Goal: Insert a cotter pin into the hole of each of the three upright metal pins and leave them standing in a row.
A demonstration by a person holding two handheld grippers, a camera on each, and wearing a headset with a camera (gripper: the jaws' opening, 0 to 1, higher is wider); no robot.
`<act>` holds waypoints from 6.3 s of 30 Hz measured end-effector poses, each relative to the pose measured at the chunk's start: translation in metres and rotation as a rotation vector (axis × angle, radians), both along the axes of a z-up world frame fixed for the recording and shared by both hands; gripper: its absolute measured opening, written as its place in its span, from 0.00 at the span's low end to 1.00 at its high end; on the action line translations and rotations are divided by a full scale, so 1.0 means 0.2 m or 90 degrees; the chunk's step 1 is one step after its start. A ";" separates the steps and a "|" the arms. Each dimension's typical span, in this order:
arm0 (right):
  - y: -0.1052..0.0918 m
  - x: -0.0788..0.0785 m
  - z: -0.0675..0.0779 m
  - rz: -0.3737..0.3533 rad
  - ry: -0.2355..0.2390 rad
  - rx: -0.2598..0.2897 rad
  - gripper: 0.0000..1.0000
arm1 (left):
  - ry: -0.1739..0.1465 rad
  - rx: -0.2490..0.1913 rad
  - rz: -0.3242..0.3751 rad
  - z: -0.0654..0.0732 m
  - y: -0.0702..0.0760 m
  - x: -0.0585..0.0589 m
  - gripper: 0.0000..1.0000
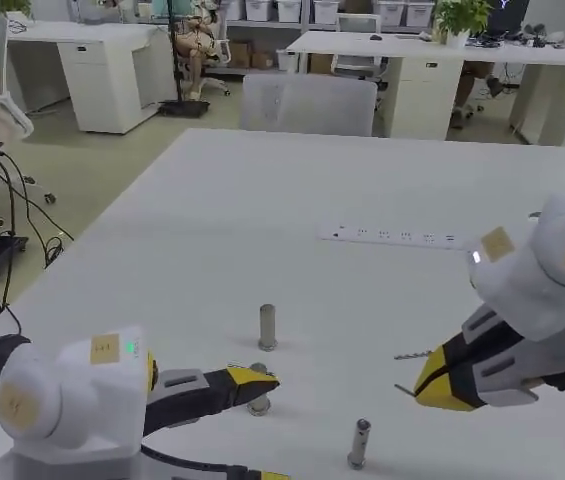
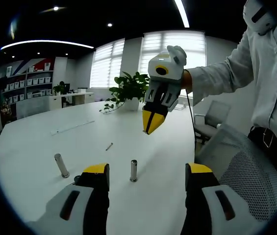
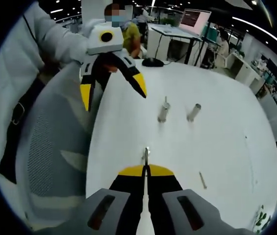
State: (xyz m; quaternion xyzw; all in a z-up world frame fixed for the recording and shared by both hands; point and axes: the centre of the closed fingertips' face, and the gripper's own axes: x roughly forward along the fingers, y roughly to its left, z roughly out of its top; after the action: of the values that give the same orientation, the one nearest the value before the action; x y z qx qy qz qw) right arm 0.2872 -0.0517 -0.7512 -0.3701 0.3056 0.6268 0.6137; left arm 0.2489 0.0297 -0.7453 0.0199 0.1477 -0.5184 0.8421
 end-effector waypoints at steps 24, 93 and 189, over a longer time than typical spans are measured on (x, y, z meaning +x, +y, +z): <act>0.21 -0.23 0.02 0.092 0.018 -0.043 0.02 | -0.008 0.009 -0.052 0.06 -0.12 -0.05 0.26; 0.18 -0.43 0.01 0.204 0.191 -0.027 0.14 | -0.044 0.061 -0.179 0.06 -0.18 -0.20 0.00; 0.19 -0.41 -0.05 0.191 0.214 -0.036 0.04 | -0.046 0.149 -0.195 -0.01 -0.21 -0.17 0.00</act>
State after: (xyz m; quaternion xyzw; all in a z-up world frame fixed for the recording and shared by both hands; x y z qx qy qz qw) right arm 0.2058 -0.0138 -0.7609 -0.3190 0.3620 0.7553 0.4435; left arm 0.2147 -0.0116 -0.7477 0.1583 0.1717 -0.6190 0.7499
